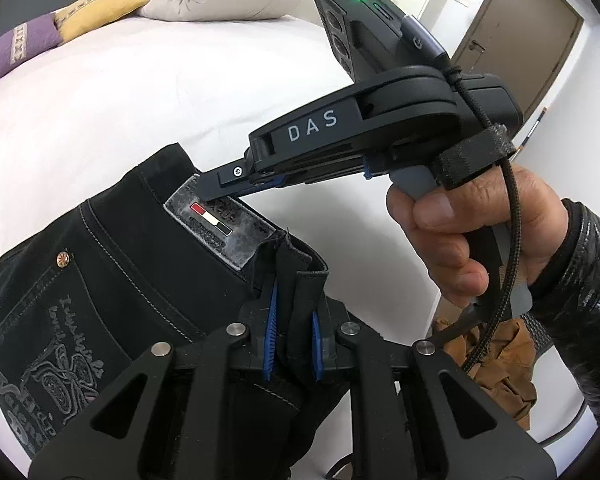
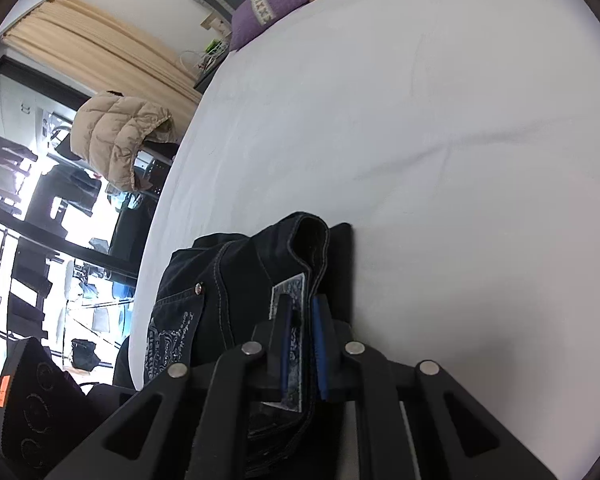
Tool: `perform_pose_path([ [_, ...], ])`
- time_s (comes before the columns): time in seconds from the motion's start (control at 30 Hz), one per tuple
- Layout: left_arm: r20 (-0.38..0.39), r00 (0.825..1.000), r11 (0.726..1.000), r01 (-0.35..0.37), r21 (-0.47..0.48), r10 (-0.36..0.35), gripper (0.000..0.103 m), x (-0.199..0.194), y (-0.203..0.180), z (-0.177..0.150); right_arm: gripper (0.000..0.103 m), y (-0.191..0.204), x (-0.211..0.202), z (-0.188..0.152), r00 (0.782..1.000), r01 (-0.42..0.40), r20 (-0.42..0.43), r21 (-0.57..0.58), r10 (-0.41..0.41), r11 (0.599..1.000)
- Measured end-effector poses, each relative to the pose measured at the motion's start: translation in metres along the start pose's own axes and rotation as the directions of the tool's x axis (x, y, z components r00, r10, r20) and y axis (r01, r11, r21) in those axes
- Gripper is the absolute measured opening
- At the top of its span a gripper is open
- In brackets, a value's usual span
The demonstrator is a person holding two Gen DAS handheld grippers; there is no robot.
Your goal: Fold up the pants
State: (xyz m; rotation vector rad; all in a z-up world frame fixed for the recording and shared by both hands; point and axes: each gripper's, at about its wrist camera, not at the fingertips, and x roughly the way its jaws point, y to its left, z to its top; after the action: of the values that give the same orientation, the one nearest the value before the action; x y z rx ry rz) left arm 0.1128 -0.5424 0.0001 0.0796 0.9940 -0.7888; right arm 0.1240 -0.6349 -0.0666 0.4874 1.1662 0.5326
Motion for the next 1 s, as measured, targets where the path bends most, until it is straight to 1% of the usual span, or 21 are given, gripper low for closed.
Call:
perform_pose_path([
  [0.2,-0.020,1.000,1.000,0.003,0.005,-0.003,0.013,0.016,0.001,-0.009,0.012,-0.017,0.005,-0.015,1.000,-0.002,0.021,0.057,0.001,0.998],
  [0.23,-0.024,1.000,1.000,0.006,0.005,-0.006,0.014,0.017,0.004,-0.009,0.012,-0.021,0.009,-0.017,1.000,0.001,0.018,0.066,-0.002,0.998],
  [0.27,-0.031,0.999,1.000,0.016,0.000,-0.016,0.015,0.021,0.005,-0.011,0.014,-0.024,0.015,-0.021,1.000,0.011,0.004,0.067,-0.012,0.998],
  [0.3,-0.038,0.999,0.999,0.028,-0.019,-0.029,0.016,0.021,0.009,-0.012,0.015,-0.027,0.018,-0.022,1.000,0.007,-0.002,0.075,-0.006,0.997],
  [0.33,-0.040,0.998,0.998,0.043,-0.043,-0.045,0.020,0.017,0.013,-0.011,0.017,-0.032,0.020,-0.023,1.000,-0.014,0.005,0.097,0.013,0.995],
  [0.37,-0.050,0.996,0.996,0.066,-0.067,-0.069,0.026,0.014,0.018,-0.011,0.023,-0.036,0.018,-0.024,0.999,-0.039,0.018,0.118,0.038,0.992],
  [0.4,-0.068,0.994,0.992,0.084,-0.096,-0.091,0.028,0.009,0.024,-0.012,0.026,-0.037,0.016,-0.025,0.999,-0.045,0.026,0.130,0.042,0.991],
  [0.43,-0.075,0.991,0.988,0.097,-0.122,-0.106,0.036,0.003,0.030,-0.012,0.036,-0.035,0.011,-0.026,0.998,-0.049,0.040,0.136,0.044,0.989],
  [0.47,-0.072,0.991,0.984,0.104,-0.147,-0.116,0.057,-0.006,0.037,-0.012,0.043,-0.032,0.005,-0.028,0.998,-0.037,0.050,0.127,0.031,0.991],
  [0.5,-0.060,0.993,0.981,0.086,-0.176,-0.098,0.067,-0.016,0.044,-0.013,0.045,-0.030,0.001,-0.029,0.998,-0.022,0.057,0.120,0.015,0.993],
  [0.53,-0.046,0.996,0.977,0.062,-0.205,-0.073,0.073,-0.025,0.052,-0.015,0.045,-0.027,-0.004,-0.031,0.998,-0.002,0.064,0.115,-0.005,0.993],
  [0.63,-0.040,0.999,0.966,0.015,-0.257,-0.026,0.073,-0.047,0.073,-0.015,0.046,-0.022,-0.019,-0.039,0.996,0.004,0.083,0.132,-0.015,0.991],
  [0.7,-0.039,0.998,0.968,-0.052,-0.246,0.043,0.073,-0.055,0.083,-0.015,0.046,-0.016,-0.024,-0.042,0.996,-0.008,0.093,0.124,-0.003,0.992],
  [0.77,-0.043,0.995,0.967,-0.094,-0.237,0.086,0.073,-0.058,0.088,-0.017,0.046,-0.004,-0.026,-0.044,0.995,-0.028,0.094,0.099,0.019,0.995],
  [0.9,-0.084,0.988,0.958,-0.144,-0.247,0.127,0.073,-0.051,0.103,-0.030,0.045,0.021,-0.017,-0.048,0.996,-0.058,0.065,0.039,0.055,0.998],
  [1.0,-0.127,0.983,0.953,-0.161,-0.257,0.132,0.073,-0.040,0.106,-0.040,0.045,0.023,-0.001,-0.055,0.999,-0.039,0.024,0.045,0.038,0.998],
])
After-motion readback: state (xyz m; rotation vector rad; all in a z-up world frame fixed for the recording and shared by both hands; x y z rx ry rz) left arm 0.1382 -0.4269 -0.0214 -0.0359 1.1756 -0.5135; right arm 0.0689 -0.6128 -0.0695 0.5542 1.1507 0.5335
